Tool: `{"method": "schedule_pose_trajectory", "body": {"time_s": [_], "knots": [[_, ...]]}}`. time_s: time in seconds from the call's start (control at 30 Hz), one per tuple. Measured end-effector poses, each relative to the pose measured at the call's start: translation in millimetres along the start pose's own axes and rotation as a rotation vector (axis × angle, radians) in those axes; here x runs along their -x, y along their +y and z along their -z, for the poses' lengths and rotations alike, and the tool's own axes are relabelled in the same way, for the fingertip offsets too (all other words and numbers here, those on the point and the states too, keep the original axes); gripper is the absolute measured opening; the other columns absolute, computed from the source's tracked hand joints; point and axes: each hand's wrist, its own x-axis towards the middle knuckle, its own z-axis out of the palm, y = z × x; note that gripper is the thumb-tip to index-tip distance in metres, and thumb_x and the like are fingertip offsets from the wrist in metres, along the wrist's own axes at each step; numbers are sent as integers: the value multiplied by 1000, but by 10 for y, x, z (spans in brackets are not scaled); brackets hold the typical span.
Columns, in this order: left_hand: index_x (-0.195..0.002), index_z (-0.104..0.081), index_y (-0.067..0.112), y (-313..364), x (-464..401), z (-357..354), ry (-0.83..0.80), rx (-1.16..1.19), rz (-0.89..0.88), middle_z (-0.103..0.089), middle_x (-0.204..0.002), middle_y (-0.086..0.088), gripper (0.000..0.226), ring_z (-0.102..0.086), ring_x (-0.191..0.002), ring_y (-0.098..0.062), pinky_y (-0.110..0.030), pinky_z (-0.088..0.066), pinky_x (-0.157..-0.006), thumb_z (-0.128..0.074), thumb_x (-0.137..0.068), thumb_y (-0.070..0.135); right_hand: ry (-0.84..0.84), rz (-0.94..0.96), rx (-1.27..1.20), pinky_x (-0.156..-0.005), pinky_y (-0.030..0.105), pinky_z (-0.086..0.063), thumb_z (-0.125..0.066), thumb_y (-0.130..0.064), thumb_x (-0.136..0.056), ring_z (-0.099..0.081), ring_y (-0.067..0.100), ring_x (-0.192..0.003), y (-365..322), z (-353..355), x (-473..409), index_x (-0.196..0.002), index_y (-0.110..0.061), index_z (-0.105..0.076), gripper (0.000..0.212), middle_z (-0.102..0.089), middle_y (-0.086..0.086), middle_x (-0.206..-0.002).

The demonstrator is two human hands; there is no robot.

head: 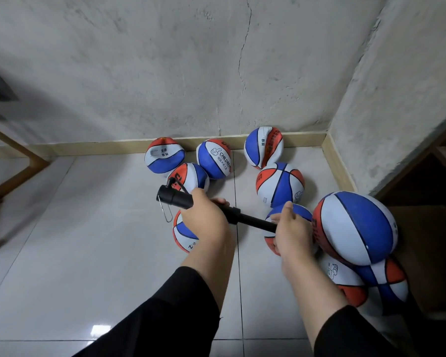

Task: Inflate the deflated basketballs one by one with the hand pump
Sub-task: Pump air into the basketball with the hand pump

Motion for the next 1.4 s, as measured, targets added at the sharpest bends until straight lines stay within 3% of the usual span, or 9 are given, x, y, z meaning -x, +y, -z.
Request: {"method": "schedule_pose_trajectory", "body": {"time_s": [0.33,0.5,0.6,0.7,0.77,0.93,1.17,1.3,1.4], "knots": [[-112,-54,4,-151,280,-29,-69,97,56,-58,-62,-14,23,-58,-58,-28,-40,-57,-58,-52,-95,19,-114,109,59,-84,50,-59,-30,-46,-109,-69,37,-90,-159,-257,254,-89,-19,-71,53,-74,16,-95],[-121,-61,7,-79,153,-12,-86,-22,71,-66,-67,-9,32,-64,-59,-20,-36,-58,-60,-56,-96,25,-93,123,88,-70,43,-52,-30,-51,-108,-66,37,-77,-29,-130,178,-93,-8,-74,64,-74,17,-82],[-122,-62,8,31,24,42,-46,-59,19,-69,-73,-9,33,-61,-46,-9,-23,-53,-44,-57,-98,31,-37,6,-19,-66,46,-58,-28,-51,-107,-60,30,-55,43,50,56,-79,-8,-75,69,-71,14,-64],[-124,-60,9,88,-31,55,-40,-42,14,-67,-74,-10,34,-61,-49,-11,-31,-60,-56,-55,-98,30,-63,-85,-43,-47,26,-52,-27,-45,-111,-59,15,-43,85,222,-13,-87,-1,-74,68,-69,17,-71],[-125,-60,9,81,-20,46,-44,-29,17,-66,-70,-10,35,-61,-50,-15,-39,-63,-60,-55,-97,29,-67,-74,-28,-45,21,-50,-28,-44,-111,-66,20,-57,119,211,-30,-87,-3,-73,65,-71,17,-78],[-123,-57,7,-3,57,16,-52,-1,10,-63,-63,-9,32,-60,-46,-16,-32,-56,-48,-51,-99,26,-12,20,27,-84,51,-60,-31,-50,-107,-71,36,-85,23,-19,65,-77,-20,-72,59,-76,12,-88],[-101,-51,12,-134,222,-64,-93,55,9,-59,-61,-12,10,-59,-56,-24,-42,-57,-61,-52,-93,19,-96,119,32,-79,52,-56,-27,-59,-98,-65,35,-81,-129,-320,248,-92,-14,-70,62,-74,20,-97],[-113,-56,5,-173,185,-36,-119,57,59,-61,-65,-12,25,-60,-58,-25,-35,-55,-54,-52,-95,21,-127,130,67,-78,47,-57,-28,-48,-109,-67,35,-84,-133,-244,213,-83,-21,-67,54,-73,17,-91],[-121,-59,4,-121,104,-47,-120,-24,49,-65,-67,-10,34,-61,-62,-23,-30,-49,-51,-54,-95,26,-112,143,88,-68,43,-55,-28,-52,-108,-68,35,-77,-48,-183,164,-95,-7,-71,63,-73,17,-87]]}}
